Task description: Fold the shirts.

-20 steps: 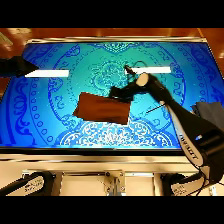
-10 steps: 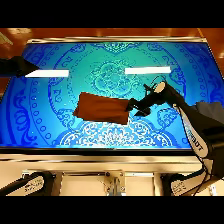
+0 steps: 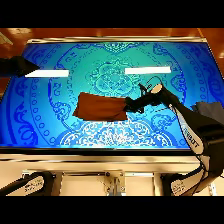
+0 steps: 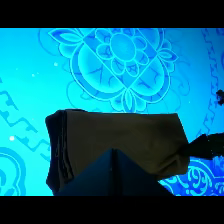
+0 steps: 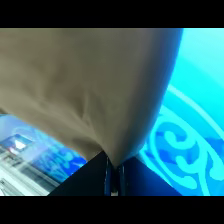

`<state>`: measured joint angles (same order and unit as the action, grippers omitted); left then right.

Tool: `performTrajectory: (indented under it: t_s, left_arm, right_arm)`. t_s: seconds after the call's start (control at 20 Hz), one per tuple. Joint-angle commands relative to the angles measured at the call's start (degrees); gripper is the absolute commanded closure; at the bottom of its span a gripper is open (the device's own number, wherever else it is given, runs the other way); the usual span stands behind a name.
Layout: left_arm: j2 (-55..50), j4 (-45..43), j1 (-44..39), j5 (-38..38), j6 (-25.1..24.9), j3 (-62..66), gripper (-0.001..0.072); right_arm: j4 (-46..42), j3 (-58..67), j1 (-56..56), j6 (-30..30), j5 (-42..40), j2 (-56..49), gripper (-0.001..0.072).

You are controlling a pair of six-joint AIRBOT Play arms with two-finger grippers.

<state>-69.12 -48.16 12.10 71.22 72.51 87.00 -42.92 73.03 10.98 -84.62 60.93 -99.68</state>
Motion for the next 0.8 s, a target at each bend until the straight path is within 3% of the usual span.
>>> performTrajectory:
  t_s: [0.0,0.4,0.75]
  left_arm:
    - [0.04,0.15,-0.26,-0.02,0.0,0.0,0.0676]
    - [0.04,0.17,-1.7,1.36,0.22,0.0,0.0676]
    - [0.09,0.17,-5.97,8.15,0.87,0.0,0.0677]
  right_arm:
    - [0.26,2.91,-3.63,4.24,1.33,5.46,0.0645]
    - [-2.23,9.46,-32.5,0.63,9.88,23.17,0.0646]
    - [-2.27,15.02,-55.01,3.3,10.8,27.87,0.0646]
